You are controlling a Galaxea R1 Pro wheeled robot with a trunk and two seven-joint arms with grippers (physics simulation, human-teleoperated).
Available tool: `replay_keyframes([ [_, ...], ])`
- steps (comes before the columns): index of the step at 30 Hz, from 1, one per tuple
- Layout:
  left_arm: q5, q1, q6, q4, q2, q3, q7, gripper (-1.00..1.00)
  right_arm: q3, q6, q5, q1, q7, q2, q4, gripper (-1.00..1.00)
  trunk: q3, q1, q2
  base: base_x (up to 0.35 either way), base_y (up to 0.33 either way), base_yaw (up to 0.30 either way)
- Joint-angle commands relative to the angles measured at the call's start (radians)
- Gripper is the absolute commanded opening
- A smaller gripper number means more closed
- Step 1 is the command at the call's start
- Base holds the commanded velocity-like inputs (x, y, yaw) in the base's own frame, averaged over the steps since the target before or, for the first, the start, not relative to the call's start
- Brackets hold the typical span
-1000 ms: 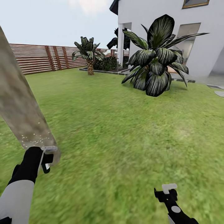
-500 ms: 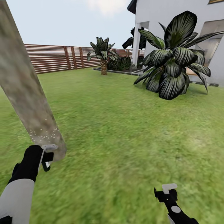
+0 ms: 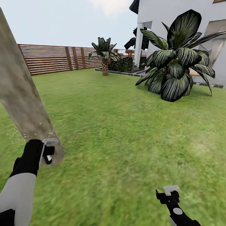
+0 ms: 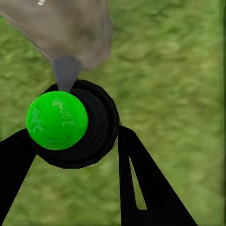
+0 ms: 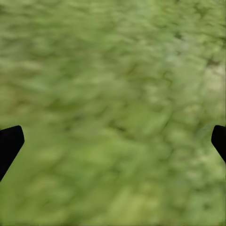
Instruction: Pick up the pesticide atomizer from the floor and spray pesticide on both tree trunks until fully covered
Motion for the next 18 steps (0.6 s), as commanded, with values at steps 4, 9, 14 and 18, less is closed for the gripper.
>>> replay_keyframes([
  [4, -0.013, -0.019, 0.004, -0.003, -0.001, 0.001, -0.010, -1.00, 0.008, 0.000, 0.007, -0.001, -0.010, 0.000, 0.001, 1.00, -0.001, 0.000, 0.000, 0.000, 0.000, 0.245],
  [9, -0.011, -0.022, 0.005, -0.013, -0.001, 0.001, -0.010, -1.00, 0.008, 0.000, 0.008, -0.001, -0.010, 0.000, 0.001, 1.00, -0.001, 0.000, 0.000, 0.100, 0.000, 0.263],
  [14, -0.012, -0.022, 0.005, -0.014, -0.002, 0.001, -0.010, -1.00, 0.008, 0.000, 0.008, -0.001, -0.009, 0.000, 0.001, 1.00, -0.001, 0.000, 0.000, 0.319, 0.000, 0.042],
  [18, -0.015, -0.020, 0.005, -0.014, -0.002, 0.001, -0.010, -1.00, 0.008, 0.000, 0.007, -0.001, -0.009, 0.000, 0.001, 1.00, -0.001, 0.000, 0.000, 0.330, -0.020, 0.001],
])
